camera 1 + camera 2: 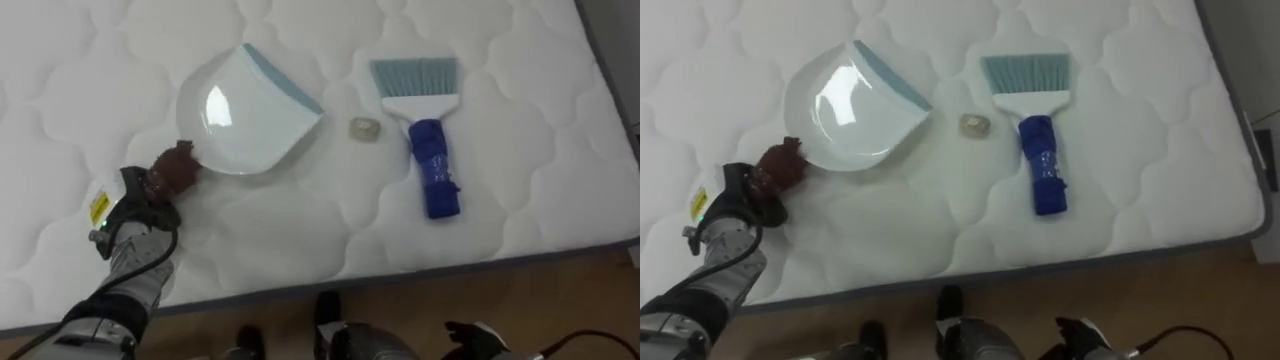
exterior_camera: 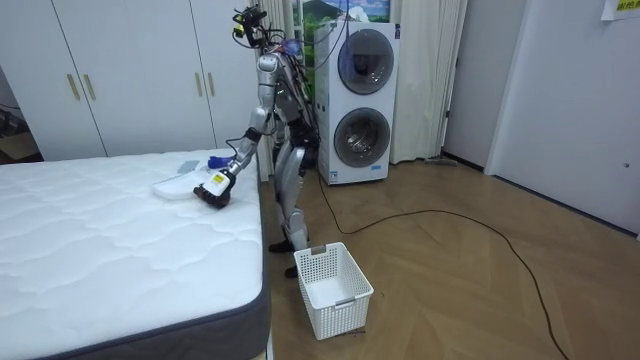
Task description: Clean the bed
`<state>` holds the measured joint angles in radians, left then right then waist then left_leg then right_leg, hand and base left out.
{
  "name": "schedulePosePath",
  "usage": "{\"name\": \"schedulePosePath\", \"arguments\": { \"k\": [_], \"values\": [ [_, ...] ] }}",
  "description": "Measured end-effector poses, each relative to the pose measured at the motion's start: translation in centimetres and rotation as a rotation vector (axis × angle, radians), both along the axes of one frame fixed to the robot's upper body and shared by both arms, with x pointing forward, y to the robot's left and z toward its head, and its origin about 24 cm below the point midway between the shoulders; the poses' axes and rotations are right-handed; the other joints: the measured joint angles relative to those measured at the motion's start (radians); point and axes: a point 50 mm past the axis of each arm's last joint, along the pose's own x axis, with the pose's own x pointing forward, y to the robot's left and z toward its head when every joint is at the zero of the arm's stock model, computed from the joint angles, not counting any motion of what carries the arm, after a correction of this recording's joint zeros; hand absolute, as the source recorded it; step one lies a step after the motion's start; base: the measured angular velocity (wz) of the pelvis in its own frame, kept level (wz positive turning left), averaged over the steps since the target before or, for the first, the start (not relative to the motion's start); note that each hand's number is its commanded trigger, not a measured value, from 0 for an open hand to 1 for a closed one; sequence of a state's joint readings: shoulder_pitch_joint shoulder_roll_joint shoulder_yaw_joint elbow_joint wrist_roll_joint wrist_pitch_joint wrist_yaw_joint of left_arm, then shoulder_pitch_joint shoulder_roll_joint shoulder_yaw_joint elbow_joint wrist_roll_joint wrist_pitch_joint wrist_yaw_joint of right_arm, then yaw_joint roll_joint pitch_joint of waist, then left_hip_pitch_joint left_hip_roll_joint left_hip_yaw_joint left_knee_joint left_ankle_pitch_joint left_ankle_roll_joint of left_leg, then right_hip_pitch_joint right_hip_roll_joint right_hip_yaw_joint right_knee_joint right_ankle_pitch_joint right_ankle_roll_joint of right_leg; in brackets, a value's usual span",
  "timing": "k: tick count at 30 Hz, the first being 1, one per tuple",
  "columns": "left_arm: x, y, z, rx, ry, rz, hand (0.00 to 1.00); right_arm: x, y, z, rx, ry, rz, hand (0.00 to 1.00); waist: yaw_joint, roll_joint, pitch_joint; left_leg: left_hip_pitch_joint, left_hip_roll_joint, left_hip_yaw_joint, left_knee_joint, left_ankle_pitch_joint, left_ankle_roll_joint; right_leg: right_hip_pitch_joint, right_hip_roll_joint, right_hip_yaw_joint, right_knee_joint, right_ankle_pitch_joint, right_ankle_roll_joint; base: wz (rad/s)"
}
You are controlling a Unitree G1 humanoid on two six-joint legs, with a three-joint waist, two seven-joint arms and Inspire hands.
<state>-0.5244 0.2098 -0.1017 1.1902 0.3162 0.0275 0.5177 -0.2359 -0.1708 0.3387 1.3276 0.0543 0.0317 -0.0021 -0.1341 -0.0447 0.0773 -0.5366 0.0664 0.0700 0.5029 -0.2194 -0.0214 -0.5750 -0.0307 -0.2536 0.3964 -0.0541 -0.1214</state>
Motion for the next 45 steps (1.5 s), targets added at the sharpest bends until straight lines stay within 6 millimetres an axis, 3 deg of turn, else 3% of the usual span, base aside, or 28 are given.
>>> {"name": "schedulePosePath", "arguments": {
  "k": [20, 26, 32, 35, 39, 45],
  "values": [
    [-0.4, 0.5, -0.4, 0.004, 0.04, 0.001, 1.0, 0.1, -0.2, 0.1, -0.01, -0.002, 0.026, 0.0, 0.009, 0.008, -0.002, 0.013, 0.002, 0.021, -0.001, -0.01, 0.005, -0.002, -0.005, 0.007, 0.02, -0.015, 0.005, -0.01],
    [-0.8, 1.1, -0.4, 0.088, 0.036, -0.034, 1.0, -0.5, -1.0, 0.1, 0.047, -0.041, -0.192, 0.0, 0.035, 0.018, -0.0047, 0.009, 0.012, 0.026, 0.016, -0.022, 0.001, -0.004, 0.002, 0.011, 0.033, -0.023, 0.0, -0.04],
    [-2.9, 1.9, -1.6, 0.235, 0.058, -0.065, 1.0, -0.1, -2.9, 0.7, 0.154, -0.166, -0.585, 0.0, 0.047, 0.044, -0.0217, 0.032, -0.003, 0.028, 0.013, -0.021, 0.003, -0.002, -0.01, 0.022, 0.056, -0.032, 0.006, -0.01],
    [-3.7, 2.2, -1.9, 0.302, 0.049, -0.07, 1.0, 0.3, -4.2, 1.3, 0.183, -0.243, -0.779, 0.0, 0.055, 0.042, -0.0249, 0.044, -0.011, 0.043, 0.011, -0.022, 0.006, -0.003, -0.018, 0.041, 0.076, -0.052, 0.019, -0.04],
    [-4.9, 2.8, -2.3, 0.36, 0.043, -0.046, 1.0, 1.2, -4.8, 2.0, 0.209, -0.307, -0.923, 0.0, 0.056, 0.023, -0.0398, 0.054, -0.01, 0.061, 0.015, -0.024, 0.009, -0.005, -0.017, 0.061, 0.093, -0.053, 0.015, -0.08],
    [-5.3, 2.4, -2.6, 0.457, 0.053, -0.145, 1.0, 4.0, -5.5, 3.7, 0.212, -0.409, -1.035, 0.0, 0.056, 0.021, -0.0408, 0.058, -0.009, 0.071, 0.016, -0.025, 0.012, -0.004, -0.017, 0.064, 0.084, -0.039, 0.015, -0.09]
  ]
}}
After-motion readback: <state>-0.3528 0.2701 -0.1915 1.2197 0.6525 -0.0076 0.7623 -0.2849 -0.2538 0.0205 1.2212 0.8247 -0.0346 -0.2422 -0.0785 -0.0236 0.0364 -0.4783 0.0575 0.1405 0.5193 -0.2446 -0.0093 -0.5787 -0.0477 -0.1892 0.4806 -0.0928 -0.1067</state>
